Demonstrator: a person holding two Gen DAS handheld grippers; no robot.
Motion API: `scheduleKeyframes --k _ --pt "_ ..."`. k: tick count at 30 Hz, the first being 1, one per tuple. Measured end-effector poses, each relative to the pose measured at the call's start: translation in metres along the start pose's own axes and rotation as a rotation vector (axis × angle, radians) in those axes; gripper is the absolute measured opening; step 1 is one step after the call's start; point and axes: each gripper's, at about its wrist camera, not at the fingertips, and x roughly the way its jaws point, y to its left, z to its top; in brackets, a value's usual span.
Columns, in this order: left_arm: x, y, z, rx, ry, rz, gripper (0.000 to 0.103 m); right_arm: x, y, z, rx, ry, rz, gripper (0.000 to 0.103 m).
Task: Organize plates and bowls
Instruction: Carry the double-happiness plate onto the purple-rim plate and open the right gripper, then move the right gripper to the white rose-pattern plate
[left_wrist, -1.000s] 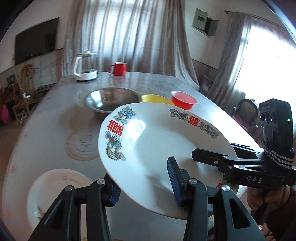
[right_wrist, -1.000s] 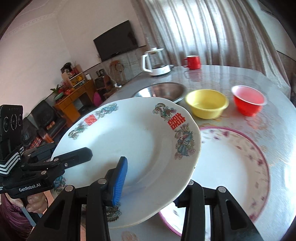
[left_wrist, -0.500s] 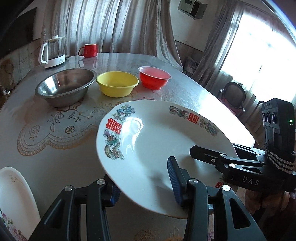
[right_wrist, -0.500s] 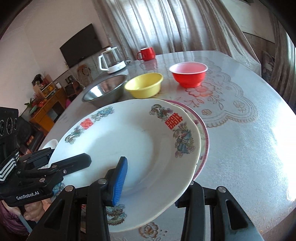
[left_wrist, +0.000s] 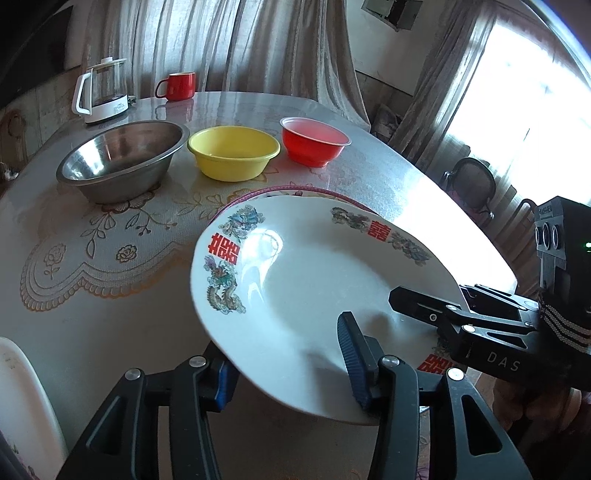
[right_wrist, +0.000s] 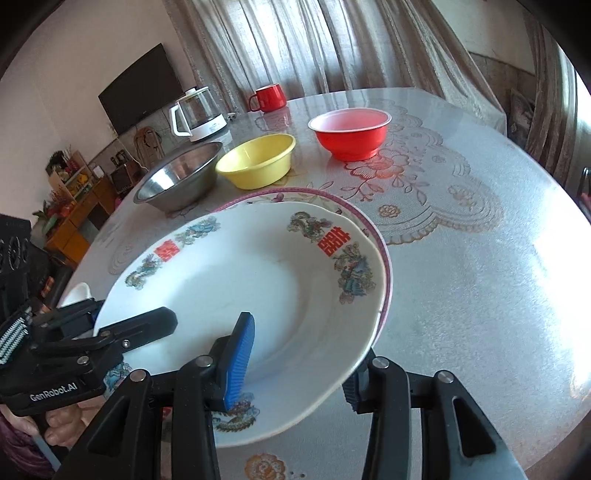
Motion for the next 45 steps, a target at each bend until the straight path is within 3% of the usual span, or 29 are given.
scheduleKeyframes --k 17,19,25,32,39,45 --pt "-0.019 -0.002 -0.014 0.012 -0.006 -0.085 0.055 -0.019 -0.014 0.003 0.011 -0.035 -0.050 0.044" --pt "-0.022 0.000 -0.016 0.008 -0.004 -0.085 0.059 -0.023 -0.019 0.003 0.022 -0.045 -0.060 0.044" --pt "-0.029 0.029 -0.028 -0.092 0.007 -0.091 0.060 -0.021 -0.030 0.015 0.064 -0.085 -0.099 0.044" --pt "-0.027 0.050 -0.010 -0.186 -0.046 -0.053 0.069 0.004 -0.015 0.031 0.002 -0.085 -0.126 0.044" --pt "-0.005 0.027 0.001 -0.136 -0.021 -0.076 0.072 0.010 -0.009 0.027 -0.043 -0.072 -0.177 0.044" --pt "-0.001 0.015 -0.001 -0.094 -0.029 -0.048 0.078 0.009 -0.012 0.028 -0.032 -0.070 -0.187 0.044"
